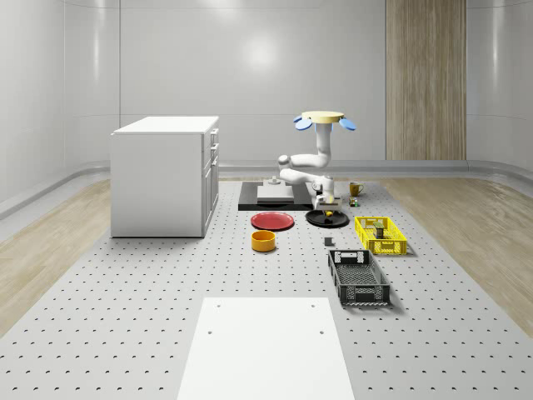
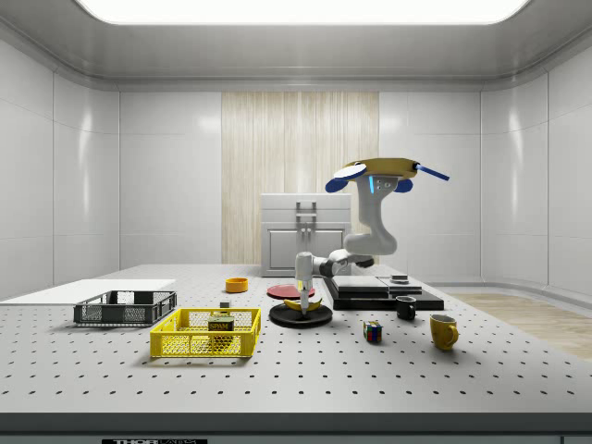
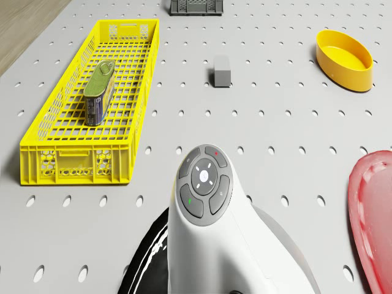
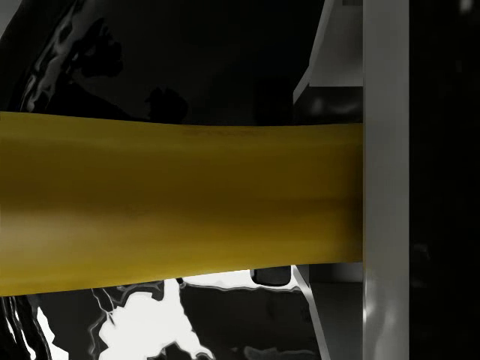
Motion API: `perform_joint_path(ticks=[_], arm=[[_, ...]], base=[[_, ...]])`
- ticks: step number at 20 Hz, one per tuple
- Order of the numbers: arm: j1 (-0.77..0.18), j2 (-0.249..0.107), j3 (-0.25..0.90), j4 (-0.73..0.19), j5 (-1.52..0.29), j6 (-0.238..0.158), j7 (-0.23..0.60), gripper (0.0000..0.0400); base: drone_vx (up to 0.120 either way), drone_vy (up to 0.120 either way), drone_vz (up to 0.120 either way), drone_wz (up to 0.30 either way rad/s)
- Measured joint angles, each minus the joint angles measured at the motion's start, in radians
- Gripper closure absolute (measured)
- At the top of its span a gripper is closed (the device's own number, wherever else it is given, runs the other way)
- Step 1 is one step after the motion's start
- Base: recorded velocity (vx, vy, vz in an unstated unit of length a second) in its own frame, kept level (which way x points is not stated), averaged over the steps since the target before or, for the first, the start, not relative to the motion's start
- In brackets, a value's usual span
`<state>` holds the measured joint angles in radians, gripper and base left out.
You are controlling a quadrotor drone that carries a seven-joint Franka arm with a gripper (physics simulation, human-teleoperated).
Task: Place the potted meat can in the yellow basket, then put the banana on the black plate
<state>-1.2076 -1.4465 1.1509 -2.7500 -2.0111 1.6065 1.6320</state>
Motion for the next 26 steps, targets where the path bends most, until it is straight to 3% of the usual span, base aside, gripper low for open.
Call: perform_joint_path(ticks=[2, 6, 10, 16, 26], arm=[[0.000, 0.000, -0.003, 0.001, -0.003, 0.001, 0.001, 0.0202], [0.000, 0.000, -0.001, 0.001, 0.003, 0.003, 0.003, 0.0089], [0.006, -0.002, 0.035, -0.013, 0.038, -0.012, 0.005, 0.0033], [0.014, -0.007, 0.119, -0.039, 0.120, -0.044, 0.011, 0.0007], [0.014, -0.023, 0.252, -0.063, 0.251, -0.078, 0.023, 0.0001]], base=[[0.000, 0.000, 0.000, 0.000], [0.000, 0.000, 0.000, 0.000], [0.000, 0.000, 0.000, 0.000], [0.000, 0.000, 0.000, 0.000], [0.000, 0.000, 0.000, 0.000]])
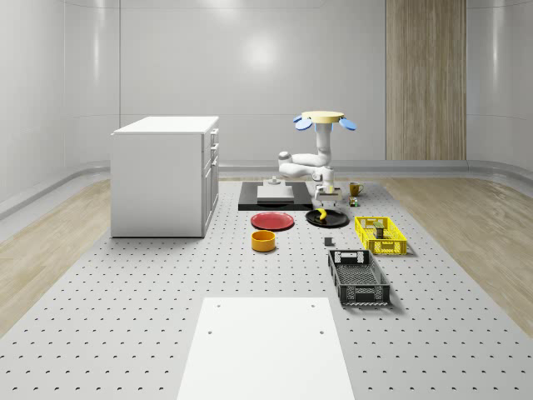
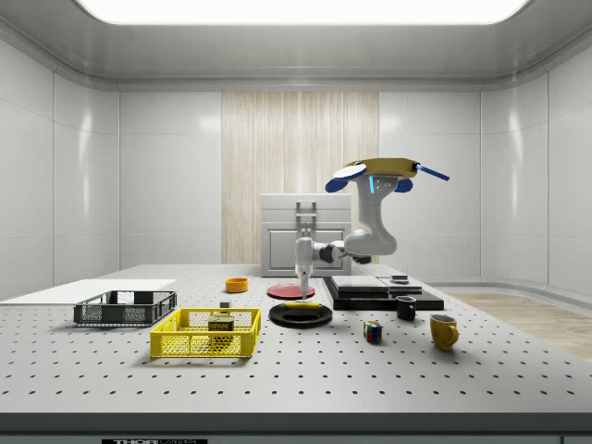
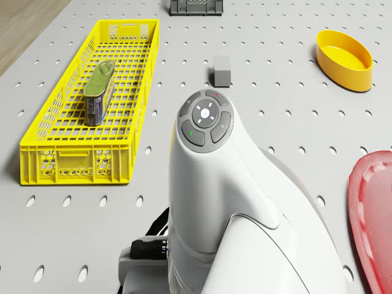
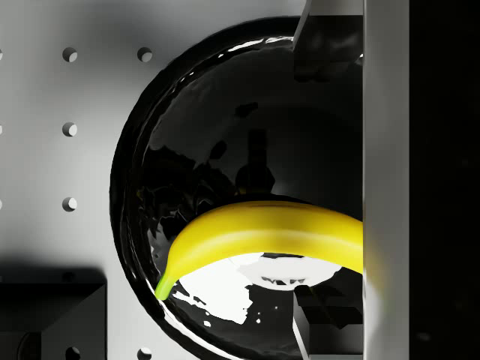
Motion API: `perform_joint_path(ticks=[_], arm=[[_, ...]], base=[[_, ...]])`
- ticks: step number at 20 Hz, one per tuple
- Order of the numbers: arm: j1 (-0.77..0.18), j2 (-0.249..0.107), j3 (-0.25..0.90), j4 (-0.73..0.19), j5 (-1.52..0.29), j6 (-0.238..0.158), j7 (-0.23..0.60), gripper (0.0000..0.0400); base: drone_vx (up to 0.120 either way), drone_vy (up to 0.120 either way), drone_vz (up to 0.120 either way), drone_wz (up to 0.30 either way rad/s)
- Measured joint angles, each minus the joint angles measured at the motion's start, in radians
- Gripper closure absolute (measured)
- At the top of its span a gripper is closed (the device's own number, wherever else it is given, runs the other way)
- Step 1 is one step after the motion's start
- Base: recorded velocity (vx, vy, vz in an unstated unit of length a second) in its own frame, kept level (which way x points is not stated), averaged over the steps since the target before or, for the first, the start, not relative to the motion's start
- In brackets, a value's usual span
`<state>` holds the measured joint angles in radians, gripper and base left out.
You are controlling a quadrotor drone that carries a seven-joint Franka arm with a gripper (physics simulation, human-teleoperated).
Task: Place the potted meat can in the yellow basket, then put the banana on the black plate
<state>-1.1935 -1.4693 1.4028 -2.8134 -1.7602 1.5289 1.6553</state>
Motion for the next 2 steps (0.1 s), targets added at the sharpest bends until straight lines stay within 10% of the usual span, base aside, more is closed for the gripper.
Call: perform_joint_path(ticks=[2], arm=[[-0.001, -0.005, 0.011, -0.001, 0.012, 0.001, 0.001, 0.0000]], base=[[0.000, 0.000, 0.000, 0.000]])
